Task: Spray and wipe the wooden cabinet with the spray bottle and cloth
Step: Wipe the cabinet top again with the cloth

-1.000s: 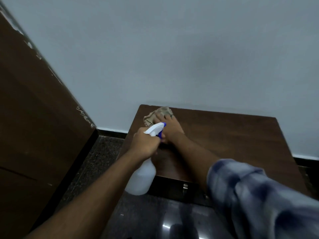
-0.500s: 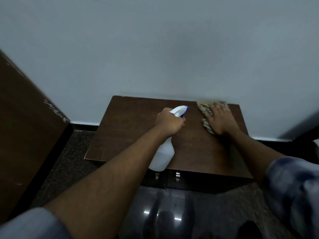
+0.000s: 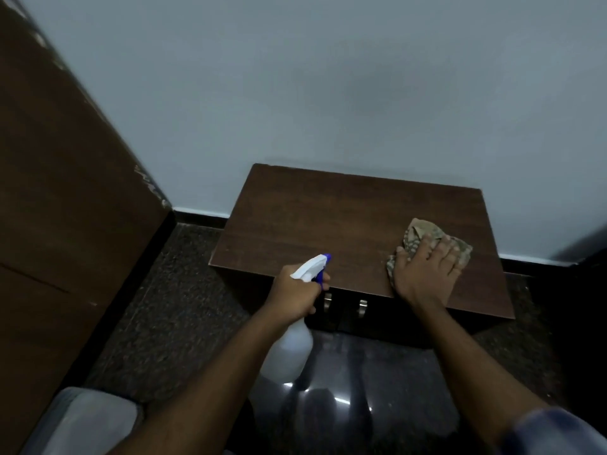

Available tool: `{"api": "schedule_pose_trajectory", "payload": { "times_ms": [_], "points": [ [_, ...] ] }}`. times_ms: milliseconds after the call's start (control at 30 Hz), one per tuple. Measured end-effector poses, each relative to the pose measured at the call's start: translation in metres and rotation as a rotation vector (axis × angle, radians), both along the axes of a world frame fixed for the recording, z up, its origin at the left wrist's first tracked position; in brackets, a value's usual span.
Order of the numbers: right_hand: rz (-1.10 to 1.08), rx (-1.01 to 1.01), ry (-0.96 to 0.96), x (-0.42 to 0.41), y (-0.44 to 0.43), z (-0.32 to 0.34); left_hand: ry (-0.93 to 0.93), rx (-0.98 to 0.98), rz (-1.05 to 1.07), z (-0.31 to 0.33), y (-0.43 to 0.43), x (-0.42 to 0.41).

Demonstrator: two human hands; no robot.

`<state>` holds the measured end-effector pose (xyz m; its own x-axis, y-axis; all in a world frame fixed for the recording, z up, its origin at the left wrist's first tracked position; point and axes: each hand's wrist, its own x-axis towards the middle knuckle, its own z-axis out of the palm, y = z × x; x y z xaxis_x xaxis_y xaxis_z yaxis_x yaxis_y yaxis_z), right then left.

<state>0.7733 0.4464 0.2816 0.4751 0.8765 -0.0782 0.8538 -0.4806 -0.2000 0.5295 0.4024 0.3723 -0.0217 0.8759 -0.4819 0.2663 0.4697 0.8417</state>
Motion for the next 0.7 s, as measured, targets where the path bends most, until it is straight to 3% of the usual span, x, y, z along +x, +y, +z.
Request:
{"api": "schedule_pose_trajectory", "payload": {
  "times_ms": [200, 367, 533, 700],
  "points": [
    [0.436, -0.049, 0.037, -0.174, 0.063, 0.012, 0.027, 0.029, 0.19, -0.003, -0.014, -0.071],
    [1.048, -0.061, -0.058, -0.282, 0.06, 0.003, 0.05, 0.06, 0.276, -0.001, -0.014, -0.126],
    [1.017, -0.02, -0.02, -0.273, 0.15, 0.018, 0.071, 0.085, 0.285, -0.009, -0.01, -0.148],
    [0.867, -0.051, -0.014, -0.182, 0.195, 0.016, 0.036, 0.03, 0.251, -0.016, 0.004, -0.129]
  ]
}}
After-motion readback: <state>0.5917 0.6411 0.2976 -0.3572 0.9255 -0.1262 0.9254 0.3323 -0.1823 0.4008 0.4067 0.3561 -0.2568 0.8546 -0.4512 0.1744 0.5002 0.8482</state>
